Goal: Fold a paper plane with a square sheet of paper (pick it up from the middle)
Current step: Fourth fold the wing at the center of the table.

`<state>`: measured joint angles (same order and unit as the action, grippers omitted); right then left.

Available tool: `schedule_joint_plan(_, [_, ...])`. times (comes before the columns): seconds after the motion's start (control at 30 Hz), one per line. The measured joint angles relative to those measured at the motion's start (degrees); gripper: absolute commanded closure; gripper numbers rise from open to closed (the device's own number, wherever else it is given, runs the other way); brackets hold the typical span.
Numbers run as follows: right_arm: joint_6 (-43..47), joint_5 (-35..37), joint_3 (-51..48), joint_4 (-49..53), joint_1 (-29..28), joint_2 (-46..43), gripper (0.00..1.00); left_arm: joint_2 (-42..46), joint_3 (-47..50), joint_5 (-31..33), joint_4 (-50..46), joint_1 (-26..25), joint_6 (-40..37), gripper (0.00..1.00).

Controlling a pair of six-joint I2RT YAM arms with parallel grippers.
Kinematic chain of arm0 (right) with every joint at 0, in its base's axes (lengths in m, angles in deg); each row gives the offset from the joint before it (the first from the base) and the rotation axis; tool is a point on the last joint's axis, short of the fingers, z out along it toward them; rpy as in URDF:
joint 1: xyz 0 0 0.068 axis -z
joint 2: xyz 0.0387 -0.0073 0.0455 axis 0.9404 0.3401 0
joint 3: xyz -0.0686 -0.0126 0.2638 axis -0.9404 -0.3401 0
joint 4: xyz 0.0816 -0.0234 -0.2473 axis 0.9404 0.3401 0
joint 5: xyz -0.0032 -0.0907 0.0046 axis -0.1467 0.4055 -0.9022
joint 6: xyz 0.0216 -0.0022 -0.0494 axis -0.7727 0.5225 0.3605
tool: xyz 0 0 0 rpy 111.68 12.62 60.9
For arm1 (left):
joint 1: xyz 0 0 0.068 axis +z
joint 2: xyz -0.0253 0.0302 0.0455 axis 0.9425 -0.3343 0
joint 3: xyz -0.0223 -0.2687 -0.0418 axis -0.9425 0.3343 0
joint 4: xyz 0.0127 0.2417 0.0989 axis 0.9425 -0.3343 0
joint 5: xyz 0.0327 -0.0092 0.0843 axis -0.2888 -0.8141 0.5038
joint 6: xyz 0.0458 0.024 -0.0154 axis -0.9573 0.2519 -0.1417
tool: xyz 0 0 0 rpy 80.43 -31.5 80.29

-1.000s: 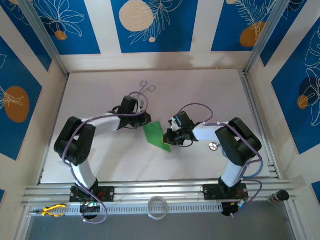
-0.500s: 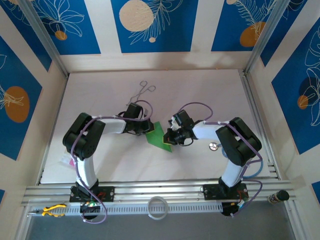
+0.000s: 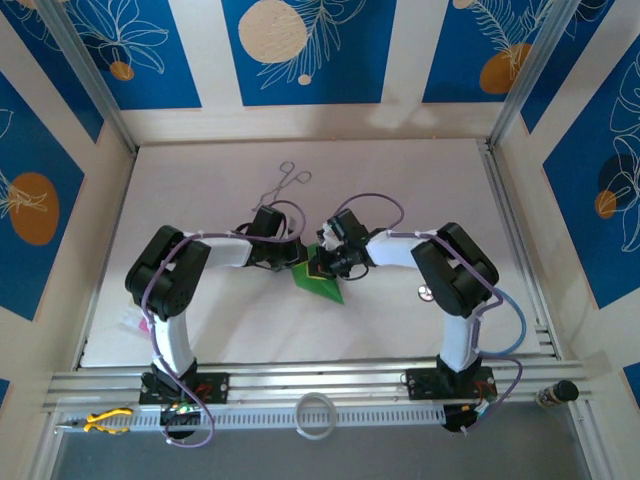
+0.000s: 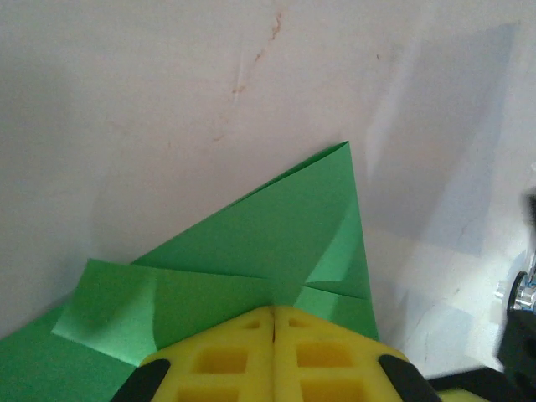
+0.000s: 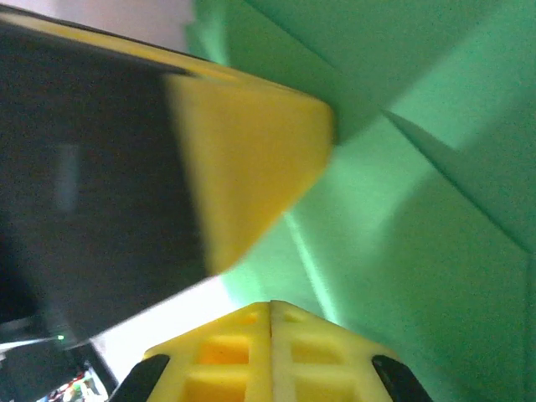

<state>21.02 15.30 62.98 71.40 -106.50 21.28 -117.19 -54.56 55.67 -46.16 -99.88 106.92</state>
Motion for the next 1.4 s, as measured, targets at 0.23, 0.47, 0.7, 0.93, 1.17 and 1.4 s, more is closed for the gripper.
schedule_joint_plan(0.23, [0.02,-0.46,-4.66,-3.23,0.17,-1.73,0.97,0.00,0.04,-0.02,0.02,0.00,0.00,0.93])
schedule_joint_plan(0.47, [-0.02,-0.46,-12.76,-4.07,0.48,-8.09,0.96,0.00,0.04,0.00,0.07,0.00,0.04,0.93])
schedule_joint_plan(0.7, [-0.24,-1.92,-20.92,-6.91,2.54,-13.97,0.95,0.00,0.04,-0.02,0.07,0.00,0.04,0.93])
schedule_joint_plan(0.93, [-0.20,-4.96,-22.16,-6.16,4.17,-18.84,0.95,0.00,0.04,0.00,0.07,0.00,0.02,0.93])
schedule_joint_plan(1.17, [0.00,-4.98,-12.17,-4.98,4.22,-13.64,0.94,0.00,0.04,-0.02,0.07,0.00,0.02,0.93])
schedule_joint_plan(1.4, [0.00,-3.85,-10.32,-4.48,4.15,-6.27,0.94,0.00,0.04,-0.02,0.09,0.00,0.04,0.93])
